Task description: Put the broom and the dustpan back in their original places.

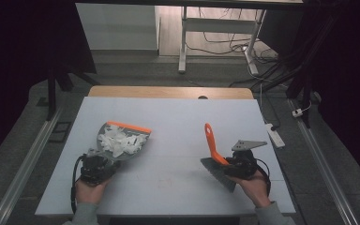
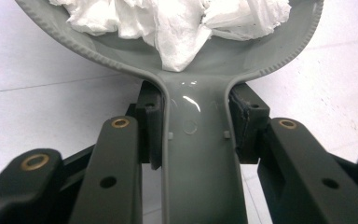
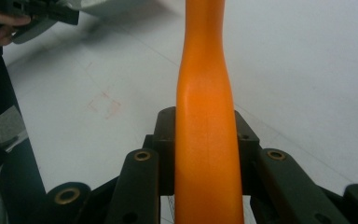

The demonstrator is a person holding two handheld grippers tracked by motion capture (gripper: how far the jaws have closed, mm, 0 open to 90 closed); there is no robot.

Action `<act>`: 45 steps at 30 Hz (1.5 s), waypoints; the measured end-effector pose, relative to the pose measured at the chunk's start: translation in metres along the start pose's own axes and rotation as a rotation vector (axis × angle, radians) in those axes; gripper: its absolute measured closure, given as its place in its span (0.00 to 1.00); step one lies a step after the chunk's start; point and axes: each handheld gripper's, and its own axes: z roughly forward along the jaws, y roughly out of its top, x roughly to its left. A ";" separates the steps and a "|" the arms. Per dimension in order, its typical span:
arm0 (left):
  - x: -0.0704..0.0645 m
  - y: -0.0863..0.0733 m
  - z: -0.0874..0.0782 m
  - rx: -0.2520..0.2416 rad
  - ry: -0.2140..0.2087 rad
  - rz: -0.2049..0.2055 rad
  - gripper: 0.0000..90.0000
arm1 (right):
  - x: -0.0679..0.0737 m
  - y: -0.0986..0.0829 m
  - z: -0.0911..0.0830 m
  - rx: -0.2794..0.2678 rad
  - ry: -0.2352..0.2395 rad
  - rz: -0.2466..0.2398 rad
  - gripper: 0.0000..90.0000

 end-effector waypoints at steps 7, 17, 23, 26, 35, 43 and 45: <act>0.002 0.001 0.005 -0.003 0.013 -0.036 0.69 | -0.007 -0.002 0.000 0.050 0.031 0.018 0.78; 0.003 0.002 0.012 -0.014 0.046 -0.075 0.69 | -0.015 -0.004 -0.001 0.080 0.039 0.040 0.78; 0.006 0.003 0.012 -0.021 0.068 -0.105 0.69 | -0.018 -0.004 0.001 0.093 0.040 0.047 0.78; 0.007 0.003 0.014 -0.021 0.074 -0.113 0.69 | -0.020 -0.005 0.004 0.102 0.040 0.051 0.78; 0.006 0.007 0.021 -0.009 0.092 -0.145 0.69 | -0.033 -0.009 0.013 0.138 0.008 0.087 0.78; 0.009 0.009 0.028 0.022 0.090 -0.152 0.69 | -0.044 -0.010 0.018 0.141 -0.008 0.116 0.78; 0.010 0.009 0.030 0.029 0.091 -0.156 0.69 | -0.046 -0.010 0.019 0.144 -0.016 0.123 0.78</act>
